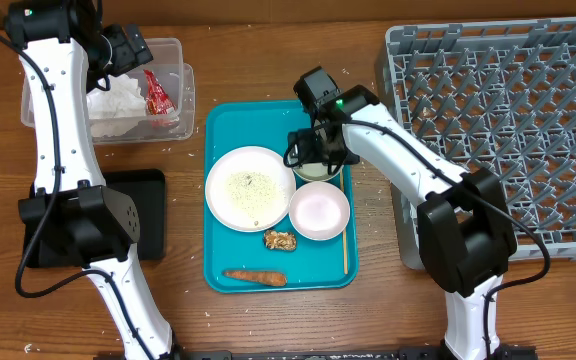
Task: Sort waste into correct bins and load items into the dishwasher
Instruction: 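Lower the right gripper onto the white cup rim to grasp it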
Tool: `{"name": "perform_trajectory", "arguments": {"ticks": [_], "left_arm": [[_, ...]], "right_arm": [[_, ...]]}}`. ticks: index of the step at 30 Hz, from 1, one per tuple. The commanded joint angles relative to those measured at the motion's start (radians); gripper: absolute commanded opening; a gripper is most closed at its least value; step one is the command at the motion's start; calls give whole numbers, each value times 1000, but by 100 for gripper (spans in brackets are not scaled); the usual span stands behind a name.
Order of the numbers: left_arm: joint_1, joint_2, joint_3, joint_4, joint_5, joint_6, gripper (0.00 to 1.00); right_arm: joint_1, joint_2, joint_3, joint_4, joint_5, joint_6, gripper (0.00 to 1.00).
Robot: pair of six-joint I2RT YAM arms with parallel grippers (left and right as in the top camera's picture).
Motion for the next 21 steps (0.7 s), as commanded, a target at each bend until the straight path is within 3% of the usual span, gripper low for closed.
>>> {"name": "perform_trajectory", "arguments": {"ticks": [1, 9, 15, 21], "left_arm": [[-4, 10, -4, 2, 1, -6, 100], [-4, 10, -4, 2, 1, -6, 100], [-4, 10, -4, 2, 1, -6, 100], [-4, 10, -4, 2, 1, -6, 100]], "right_arm": [[-1, -5, -12, 19, -5, 9, 86], [-1, -5, 3, 25, -5, 22, 63], [-2, -8, 69, -29, 3, 21, 61], [-35, -20, 246, -175, 81, 20, 57]]}}
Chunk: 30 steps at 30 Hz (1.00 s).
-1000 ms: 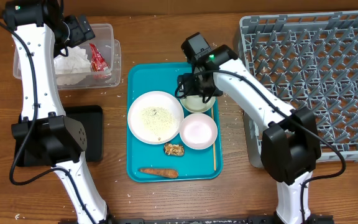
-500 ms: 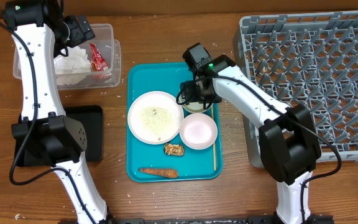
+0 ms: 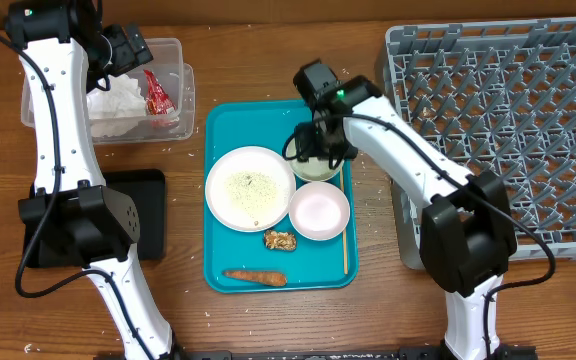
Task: Sort waste into correct bins and load items into the dishwasher
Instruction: 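Lower the right gripper onto the white cup rim to grasp it, then carry the white cup right and set it in the dish rack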
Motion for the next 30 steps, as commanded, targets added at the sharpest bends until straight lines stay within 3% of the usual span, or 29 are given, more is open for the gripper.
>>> {"name": "perform_trajectory", "arguments": {"ticks": [1, 7, 12, 23, 30], "left_arm": [[-4, 10, -4, 2, 1, -6, 100], [-4, 10, -4, 2, 1, -6, 100], [-4, 10, -4, 2, 1, -6, 100], [-4, 10, -4, 2, 1, -6, 100], [-4, 10, -4, 2, 1, -6, 100]], "right_arm": [[-42, -22, 149, -62, 68, 4, 56], [-162, -24, 362, -234, 238, 0, 55], [-349, -24, 483, -321, 274, -49, 55], [-893, -21, 490, -292, 211, -47, 55], [-1107, -21, 425, -222, 80, -56, 56]]}}
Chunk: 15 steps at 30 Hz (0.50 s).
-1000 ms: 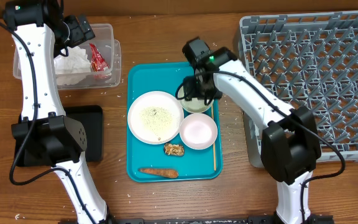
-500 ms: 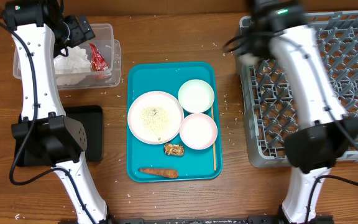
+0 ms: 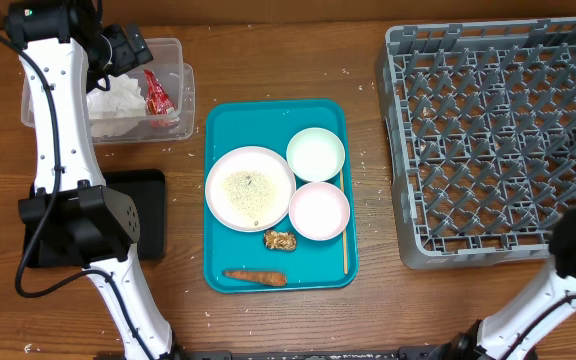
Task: Sort waste into correct bins and load items into the dishwasher
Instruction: 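Carry the white cup right and set it in the dish rack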
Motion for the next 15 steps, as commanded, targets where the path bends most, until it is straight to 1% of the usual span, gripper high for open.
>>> {"name": "perform_trajectory", "arguments": {"ticks": [1, 5, 6, 9, 10, 11, 14, 15], "left_arm": [[-4, 10, -4, 3, 0, -6, 100], [-4, 10, -4, 3, 0, -6, 100], [-4, 10, -4, 3, 0, -6, 100], [-4, 10, -4, 3, 0, -6, 100], [-4, 10, -4, 3, 0, -6, 100], [-4, 10, -4, 3, 0, -6, 100], [-4, 10, -4, 3, 0, -6, 100], [-4, 10, -4, 3, 0, -6, 100]], "right_arm": [[-65, -21, -51, 43, -90, -9, 56], [-106, -21, -105, 101, -89, -9, 57], [-110, -21, -120, 114, -89, -9, 60], [-112, -21, -145, 124, -90, -9, 61], [-112, -21, -148, 125, -90, -9, 63], [-111, -21, -152, 126, -90, -9, 67], [-110, -21, -152, 126, -102, -9, 69], [-110, -21, -152, 124, -116, -9, 71]]}}
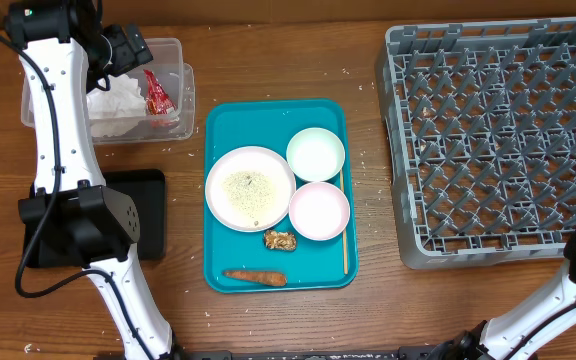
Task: Sort waste into correct bins and load items into the dishwasher
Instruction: 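Carry the white cup right and set it in the dish rack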
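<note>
A teal tray (226, 120) holds a white plate (250, 187) with crumbs, a pale green bowl (315, 154), a pink bowl (319, 210), a brown food scrap (280, 240), a carrot (255, 277) and a chopstick (344, 240). The grey dish rack (498, 140) stands at the right. My left gripper (131, 46) hovers over the clear bin (176, 48), its jaws too dark to read. Only the lower part of my right arm shows at the right edge, and its gripper is out of view.
The clear bin holds white tissue (113, 100) and a red wrapper (155, 93). A black bin (133, 215) sits left of the tray, partly under the left arm's base. Crumbs lie scattered on the wooden table.
The right arm has slid further off the right edge of the overhead view. The tray's contents, the bins and the left arm are unchanged.
My right gripper was down at the pale green bowl on the tray, and still there 1.5 s ago. By 0.5 s ago it had left the tray, the bowl standing uncovered, and the arm was at the right edge. The left arm stayed over the clear bin.
</note>
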Tool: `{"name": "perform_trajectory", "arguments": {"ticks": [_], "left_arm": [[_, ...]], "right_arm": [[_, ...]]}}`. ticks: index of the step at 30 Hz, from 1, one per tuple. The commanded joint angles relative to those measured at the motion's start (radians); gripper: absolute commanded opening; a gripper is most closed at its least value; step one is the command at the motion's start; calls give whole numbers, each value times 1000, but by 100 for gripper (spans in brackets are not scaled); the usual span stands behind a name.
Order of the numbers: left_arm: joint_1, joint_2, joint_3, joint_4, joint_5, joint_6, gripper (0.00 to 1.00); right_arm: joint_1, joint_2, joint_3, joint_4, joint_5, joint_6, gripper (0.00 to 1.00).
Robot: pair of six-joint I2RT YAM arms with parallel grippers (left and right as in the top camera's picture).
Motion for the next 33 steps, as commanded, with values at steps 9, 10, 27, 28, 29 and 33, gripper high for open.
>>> {"name": "perform_trajectory", "arguments": {"ticks": [9, 10, 27, 28, 29, 33], "left_arm": [[-4, 10, -4, 3, 0, -6, 100], [-4, 10, -4, 3, 0, -6, 100], [-4, 10, -4, 3, 0, -6, 100], [-4, 10, -4, 3, 0, -6, 100], [-4, 10, -4, 3, 0, -6, 100], [-4, 10, -4, 3, 0, -6, 100]], "right_arm": [[5, -24, 2, -9, -128, -35, 79], [5, -27, 2, -14, -143, -36, 79], [386, -247, 1, -140, -400, -232, 78], [441, -245, -1, -139, -394, -235, 78], [496, -239, -8, -130, -380, -235, 78], [716, -201, -60, -47, -334, -234, 75]]}}
